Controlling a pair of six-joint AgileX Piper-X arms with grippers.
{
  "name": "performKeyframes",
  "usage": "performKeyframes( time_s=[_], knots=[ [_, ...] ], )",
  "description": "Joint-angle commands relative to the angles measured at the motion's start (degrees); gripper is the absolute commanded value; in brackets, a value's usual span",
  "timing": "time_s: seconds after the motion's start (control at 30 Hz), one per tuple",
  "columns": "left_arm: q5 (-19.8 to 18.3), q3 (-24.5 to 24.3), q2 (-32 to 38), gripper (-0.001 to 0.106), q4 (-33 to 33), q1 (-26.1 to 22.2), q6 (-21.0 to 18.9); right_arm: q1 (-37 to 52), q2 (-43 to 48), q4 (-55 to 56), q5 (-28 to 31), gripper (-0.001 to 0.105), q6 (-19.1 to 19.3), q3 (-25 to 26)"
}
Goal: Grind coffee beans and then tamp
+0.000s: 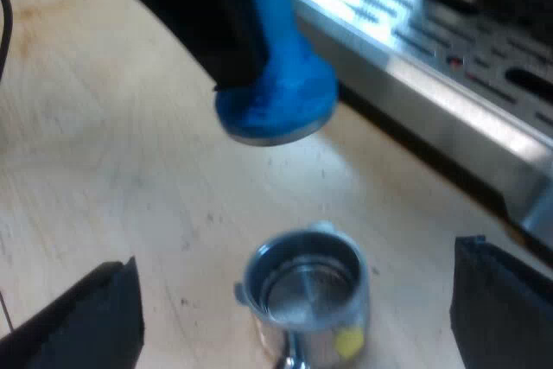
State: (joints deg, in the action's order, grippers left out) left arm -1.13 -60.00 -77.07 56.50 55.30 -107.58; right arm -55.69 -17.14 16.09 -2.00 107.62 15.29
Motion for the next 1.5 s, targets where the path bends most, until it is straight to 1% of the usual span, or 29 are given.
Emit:
performKeyframes(
  time_s=[0.03, 0.07, 0.13, 0.2, 0.23, 0.27, 0.33, 0.37, 0.43, 0.5, 0.63, 0.7, 0.73, 0.83, 0.87, 0.9, 0.97, 1.03, 1.1, 1.2, 1.23, 1.3, 1.5],
  knots=[
    [1.86, 4.11, 5.53, 0.000, 0.47, 0.00, -0.64, -0.08, 0.38, -0.88, -0.72, 0.074, 0.15, 1.29],
    [1.91, 4.85, 6.53, 0.000, 0.47, 0.00, -0.61, -0.08, 0.38, -0.88, -0.83, 0.074, 0.15, 1.34],
    [2.73, 7.61, 9.02, 0.000, 0.66, 0.00, -1.68, -0.08, 0.38, -0.88, -4.54, 0.074, 0.15, 1.89],
    [2.90, 8.89, 10.36, 0.000, 0.62, -0.36, -2.09, -0.08, 0.38, -0.88, -4.71, 0.074, 0.15, 1.89],
    [2.88, 10.49, 11.55, 0.000, 0.77, -1.32, -3.23, -0.08, 0.10, -0.88, -4.69, 0.074, 0.15, 1.89],
    [2.75, 11.09, 12.03, 0.000, 0.85, -1.89, -3.40, -0.08, 0.00, -0.88, -4.69, 0.074, 0.15, 1.89],
    [2.62, 13.33, 14.06, 0.000, 1.28, -4.77, -3.56, -0.08, -1.04, -1.64, -5.70, 0.074, 0.15, 1.89],
    [2.62, 13.68, 14.55, 0.000, 1.47, -5.33, -3.56, -0.08, -1.28, -1.97, -6.11, 0.074, 0.15, 1.89],
    [2.62, 15.38, 16.11, 0.000, 2.07, -8.47, -3.56, -0.08, -3.00, -4.05, -7.76, 0.074, 0.15, 1.89],
    [2.62, 16.78, 17.27, 0.000, 2.07, -11.23, -3.56, -0.08, -4.84, -6.13, -8.10, 0.074, 0.15, 1.89],
    [2.62, 19.32, 18.75, 0.000, 1.75, -16.50, -1.21, -0.08, -9.66, -11.45, -8.73, 0.074, 0.15, 1.89],
    [2.62, 20.04, 18.75, 0.000, 1.27, -17.95, -0.49, -0.08, -11.23, -13.21, -9.24, 0.074, 0.15, 2.08],
    [2.62, 21.01, 18.75, 0.000, -0.03, -20.32, -0.07, -0.08, -12.04, -14.11, -9.67, 0.074, 0.15, 2.20],
    [2.62, 21.14, 18.75, 0.000, -0.21, -20.65, -0.06, -0.08, -15.61, -15.62, -10.36, 0.074, 0.15, 3.31],
    [2.62, 22.15, 18.75, 0.000, -1.55, -23.30, 0.28, -0.08, -16.22, -16.09, -10.36, 0.074, 0.15, 3.50],
    [1.12, 23.73, 18.75, 0.000, -4.21, -27.74, 1.69, -0.08, -17.34, -16.43, -10.36, 0.074, 0.15, 3.84],
    [1.12, 24.14, 18.75, 0.000, -5.31, -30.39, 2.66, -0.08, -19.27, -17.85, -10.54, 0.074, 0.15, 4.05],
    [0.07, 24.18, 18.60, 0.000, -6.63, -33.45, 4.24, -0.08, -21.17, -19.41, -10.80, 0.074, 0.15, 4.04],
    [-0.24, 24.18, 18.23, 0.000, -7.51, -35.44, 4.85, -0.08, -22.55, -20.35, -10.80, 0.074, 0.15, 4.04],
    [-1.29, 24.18, 16.55, 0.000, -7.95, -37.86, 6.41, -0.08, -24.20, -21.98, -10.94, 0.074, 0.15, 4.04],
    [-2.23, 24.18, 15.21, 0.000, -7.95, -38.81, 7.69, -0.08, -24.64, -22.42, -10.94, 0.074, 0.15, 4.04],
    [-2.50, 24.18, 13.49, 0.000, -7.95, -39.33, 8.60, -0.08, -25.05, -22.83, -10.94, 0.074, 0.15, 4.04],
    [-2.49, 24.18, 8.09, 0.000, -9.45, -39.32, 8.86, -0.08, -25.20, -22.83, -10.94, 0.074, 0.15, 4.04]
  ],
)
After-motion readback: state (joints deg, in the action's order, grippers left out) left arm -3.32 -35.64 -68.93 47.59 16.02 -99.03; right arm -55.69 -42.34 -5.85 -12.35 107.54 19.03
